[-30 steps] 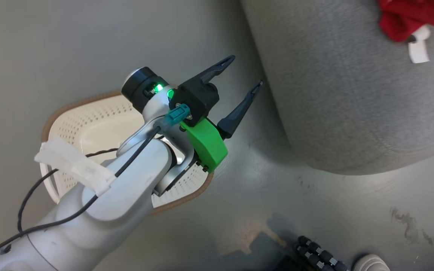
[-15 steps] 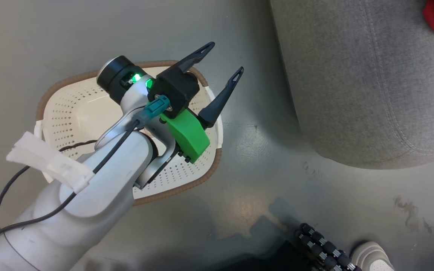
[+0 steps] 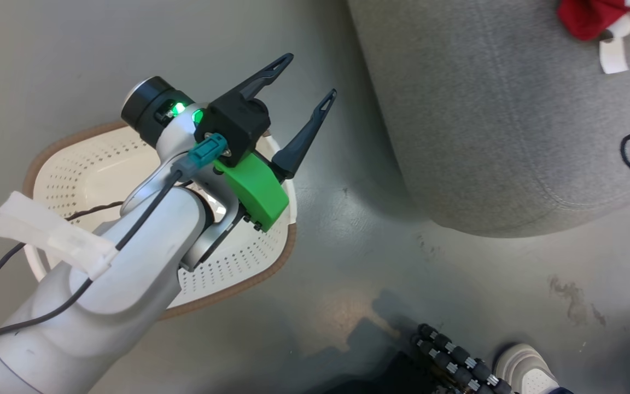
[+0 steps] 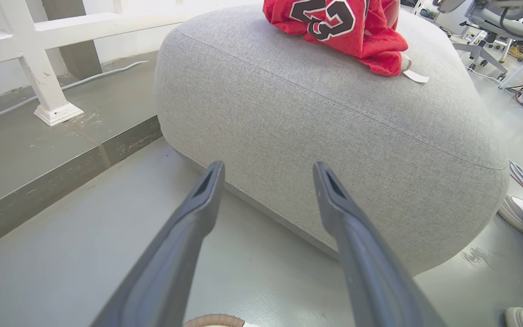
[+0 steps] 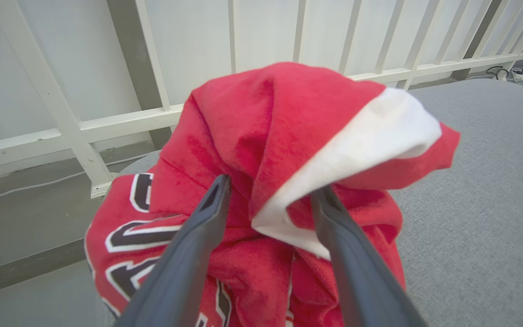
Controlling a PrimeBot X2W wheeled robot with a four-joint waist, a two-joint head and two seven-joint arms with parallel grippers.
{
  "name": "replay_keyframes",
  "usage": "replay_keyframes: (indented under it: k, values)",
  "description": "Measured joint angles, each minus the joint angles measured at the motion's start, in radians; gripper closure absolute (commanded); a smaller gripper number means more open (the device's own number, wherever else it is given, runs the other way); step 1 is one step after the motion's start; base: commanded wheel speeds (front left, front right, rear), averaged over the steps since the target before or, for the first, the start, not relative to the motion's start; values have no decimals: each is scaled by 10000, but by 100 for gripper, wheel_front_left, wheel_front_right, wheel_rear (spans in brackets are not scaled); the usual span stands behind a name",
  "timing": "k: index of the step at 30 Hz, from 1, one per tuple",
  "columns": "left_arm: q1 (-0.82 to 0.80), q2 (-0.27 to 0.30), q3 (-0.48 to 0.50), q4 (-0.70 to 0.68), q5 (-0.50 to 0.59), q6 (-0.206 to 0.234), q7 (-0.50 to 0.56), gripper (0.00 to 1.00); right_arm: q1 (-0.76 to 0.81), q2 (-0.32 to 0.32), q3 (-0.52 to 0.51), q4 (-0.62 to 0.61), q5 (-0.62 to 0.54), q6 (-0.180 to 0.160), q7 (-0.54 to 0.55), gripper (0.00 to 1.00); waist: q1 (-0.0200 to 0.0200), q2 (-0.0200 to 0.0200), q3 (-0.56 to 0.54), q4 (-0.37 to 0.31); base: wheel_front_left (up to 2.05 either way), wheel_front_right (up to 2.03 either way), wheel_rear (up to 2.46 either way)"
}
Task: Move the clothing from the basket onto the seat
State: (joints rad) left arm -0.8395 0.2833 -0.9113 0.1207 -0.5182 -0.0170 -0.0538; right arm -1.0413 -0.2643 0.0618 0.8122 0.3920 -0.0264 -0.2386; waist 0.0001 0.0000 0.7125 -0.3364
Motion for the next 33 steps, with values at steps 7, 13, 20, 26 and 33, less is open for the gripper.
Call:
replay_keyframes:
  k: [7,13,20,26,33]
  values:
    - [124,182,96,4,-69,98,-63,0,21,360,318,90,-190,387,-113,0,0,0,-277,-355,0,0,0]
    - [447,194,203,38,-242,100,-301,0,379,468,499,86,-360,702,-132,0,0,0,-637,-587,0,0,0]
    - [749,192,447,336,-353,182,-815,0,1056,322,462,-476,-623,794,-132,0,-1,0,-1227,-701,0,0,0]
    - [1100,171,740,690,-731,245,-1313,0,1586,100,476,-1001,-918,897,-132,0,-2,0,-1860,-658,0,0,0]
    - [1689,109,1168,1187,-1014,454,-1685,0,2144,109,746,-1484,-1198,1060,-134,0,-2,0,-2656,-402,0,0,0]
